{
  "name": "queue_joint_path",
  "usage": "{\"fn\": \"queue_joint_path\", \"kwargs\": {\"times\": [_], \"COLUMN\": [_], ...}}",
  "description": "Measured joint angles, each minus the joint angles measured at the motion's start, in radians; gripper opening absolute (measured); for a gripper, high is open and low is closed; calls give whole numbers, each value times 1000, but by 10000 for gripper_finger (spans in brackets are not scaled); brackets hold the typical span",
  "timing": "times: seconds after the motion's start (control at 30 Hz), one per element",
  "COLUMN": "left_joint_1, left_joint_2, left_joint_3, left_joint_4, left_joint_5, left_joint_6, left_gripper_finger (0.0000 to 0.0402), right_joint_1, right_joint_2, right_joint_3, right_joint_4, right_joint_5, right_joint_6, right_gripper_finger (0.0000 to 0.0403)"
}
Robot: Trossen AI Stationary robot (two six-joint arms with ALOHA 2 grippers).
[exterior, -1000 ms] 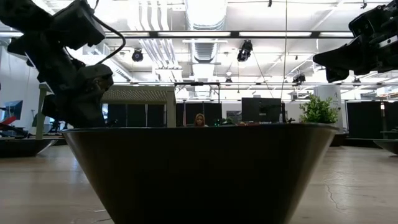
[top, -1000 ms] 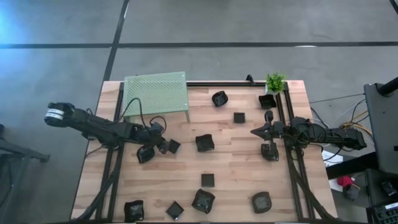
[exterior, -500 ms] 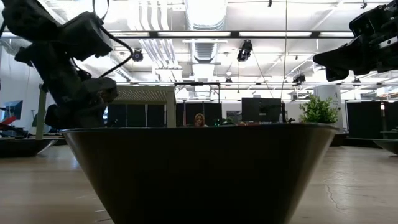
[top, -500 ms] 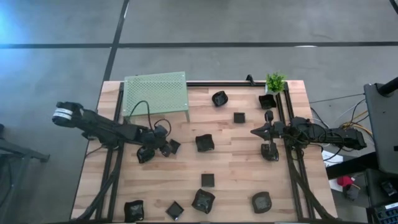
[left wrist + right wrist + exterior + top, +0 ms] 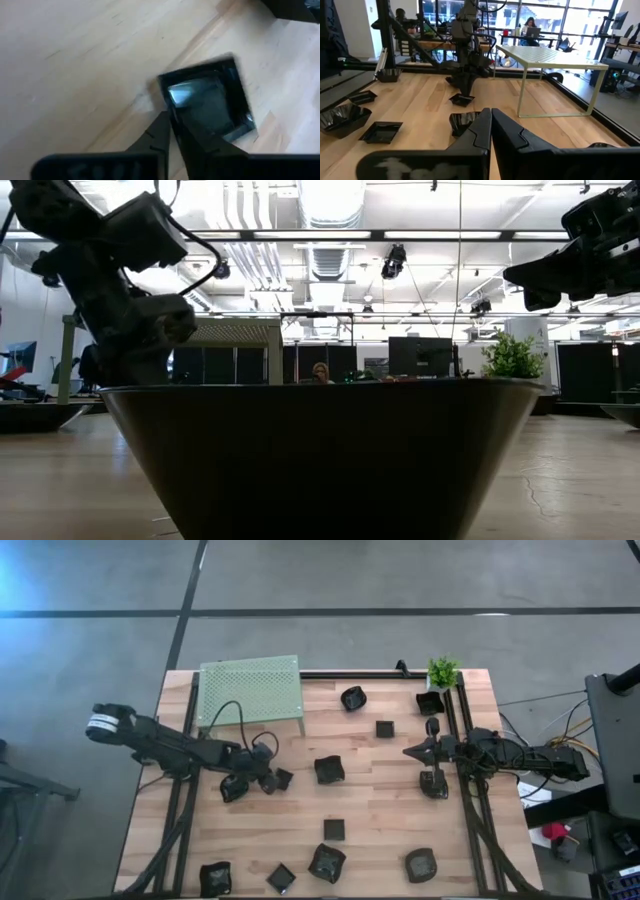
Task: Pick & Place Mini shaped plates
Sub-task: Put the black square shaped plate on the shelf
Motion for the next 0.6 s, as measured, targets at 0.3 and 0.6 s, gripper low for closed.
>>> {"fn": "queue_joint_path", "kwargs": {"times": [0.3, 0.6], "left_joint_1": [1, 0], "left_joint_2": [-1, -2], "left_joint_3": [2, 30], "left_joint_4": [7, -3], "left_joint_5": [23, 26], "left_joint_6": [-5, -13], "left_gripper_finger": [2, 0], "right_joint_1": [0, 0], "right_joint_2": [0, 0], "right_joint_3": [0, 0], "right_joint_4": [0, 0], "right_joint_5": [0, 0], "right_joint_6": [1, 1], "right_gripper_finger": [8, 8]}}
